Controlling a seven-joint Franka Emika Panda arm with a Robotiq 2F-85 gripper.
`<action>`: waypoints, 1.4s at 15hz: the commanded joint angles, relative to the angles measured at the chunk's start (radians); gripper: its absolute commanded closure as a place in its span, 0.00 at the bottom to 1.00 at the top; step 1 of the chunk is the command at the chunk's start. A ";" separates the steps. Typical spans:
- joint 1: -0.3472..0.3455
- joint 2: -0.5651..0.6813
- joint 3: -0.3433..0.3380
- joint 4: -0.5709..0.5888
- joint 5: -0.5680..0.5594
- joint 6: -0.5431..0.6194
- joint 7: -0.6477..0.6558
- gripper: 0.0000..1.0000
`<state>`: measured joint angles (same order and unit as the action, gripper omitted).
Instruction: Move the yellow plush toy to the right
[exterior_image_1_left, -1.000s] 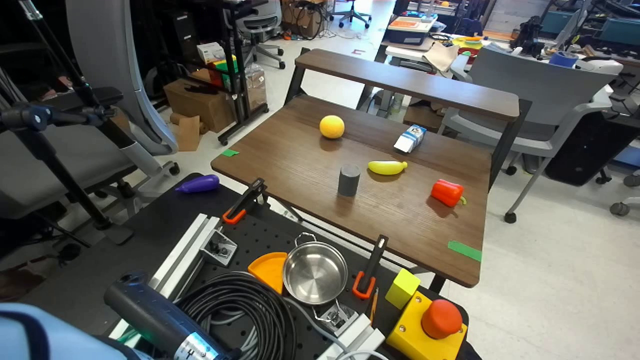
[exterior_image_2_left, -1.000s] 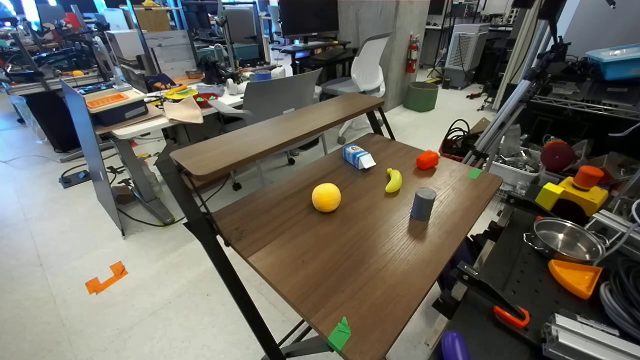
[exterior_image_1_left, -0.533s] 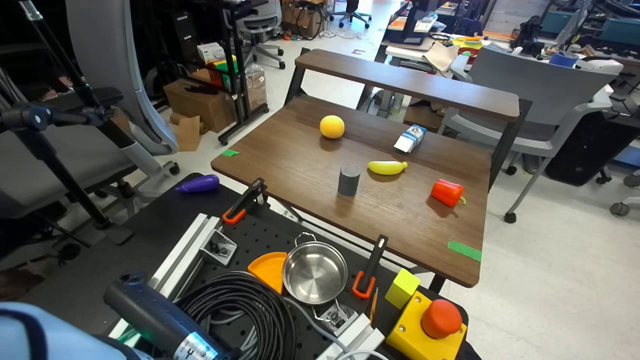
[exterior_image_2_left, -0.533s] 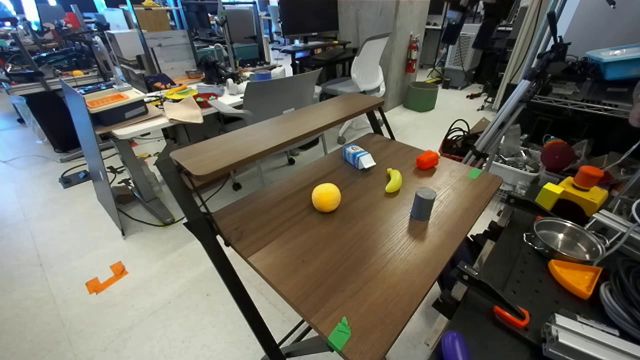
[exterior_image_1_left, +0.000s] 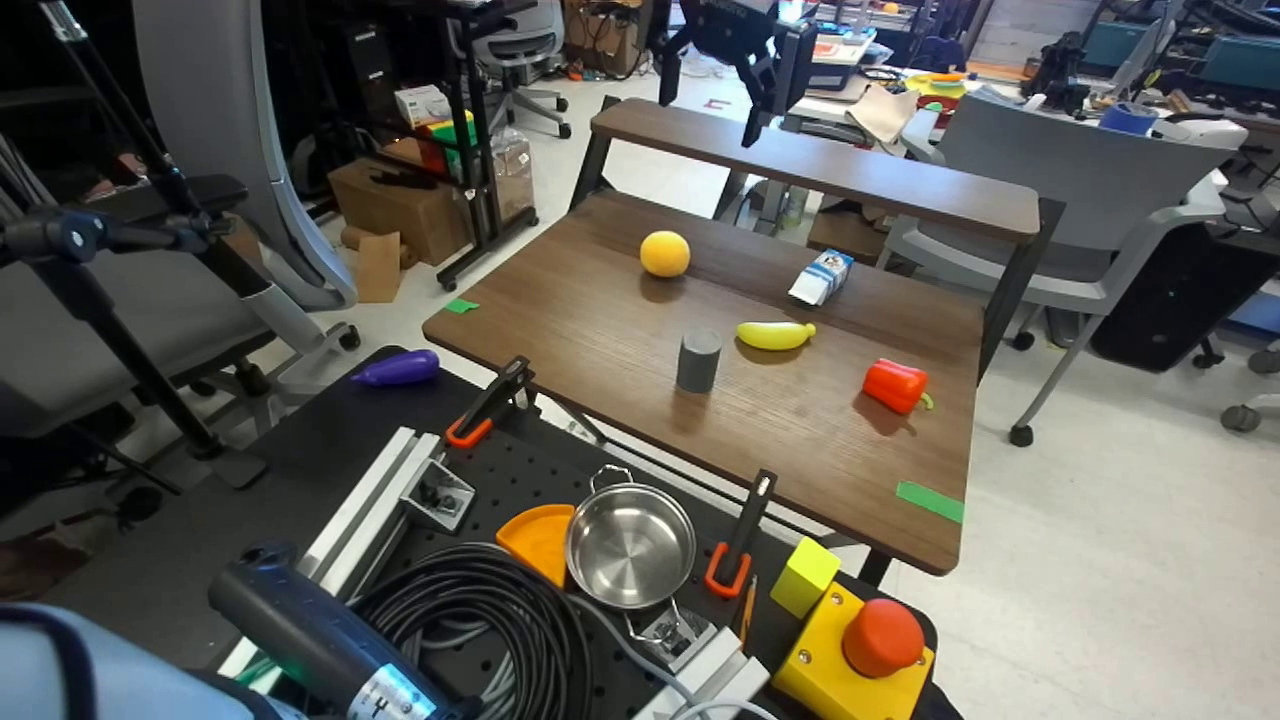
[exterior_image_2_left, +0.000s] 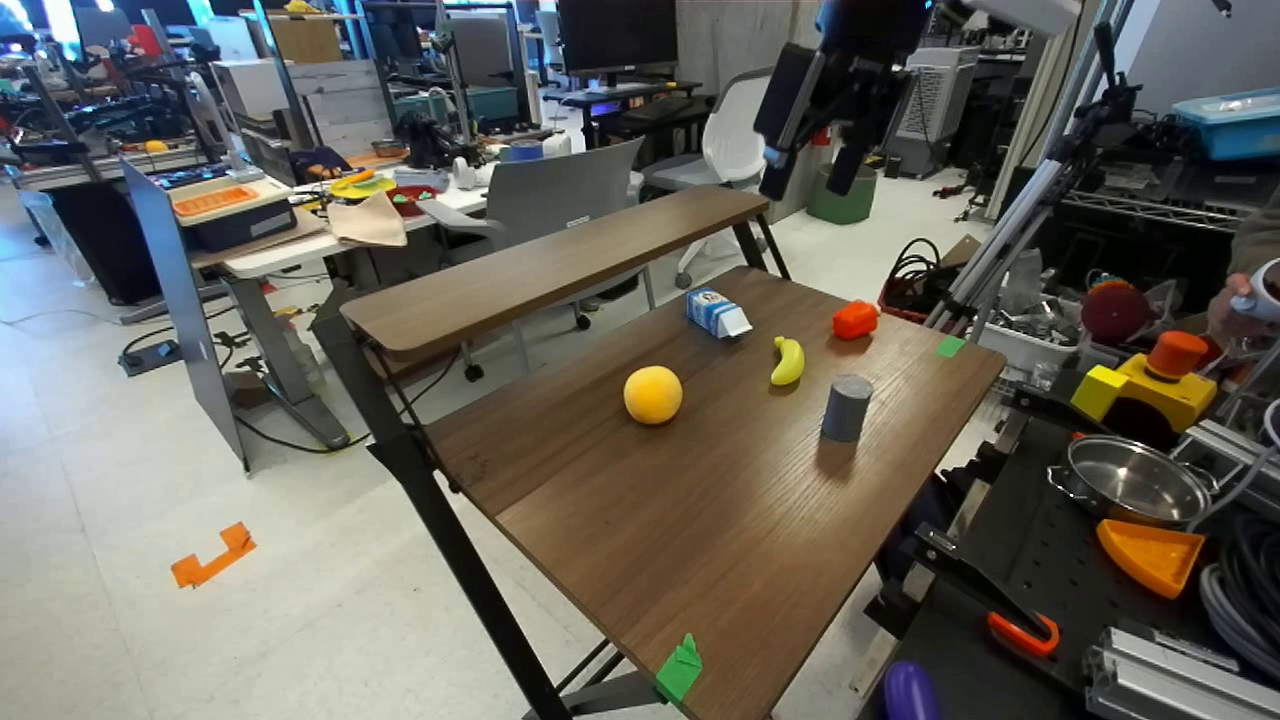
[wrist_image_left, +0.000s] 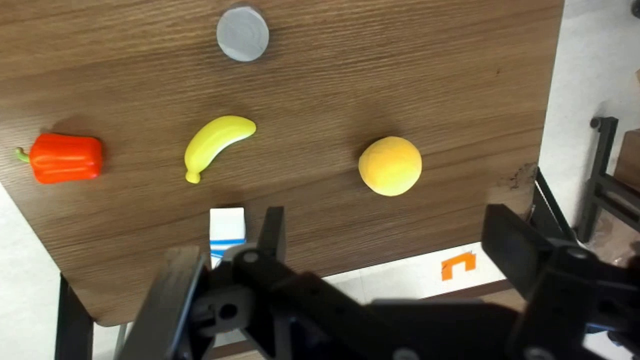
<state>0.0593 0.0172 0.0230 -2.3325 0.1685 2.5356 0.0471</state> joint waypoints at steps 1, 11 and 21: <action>0.003 0.157 0.018 0.091 -0.016 0.103 0.035 0.00; 0.047 0.490 0.050 0.266 -0.029 0.251 0.060 0.00; 0.085 0.709 0.027 0.446 -0.078 0.281 0.058 0.00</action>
<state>0.1360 0.6679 0.0633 -1.9520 0.1174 2.7896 0.0963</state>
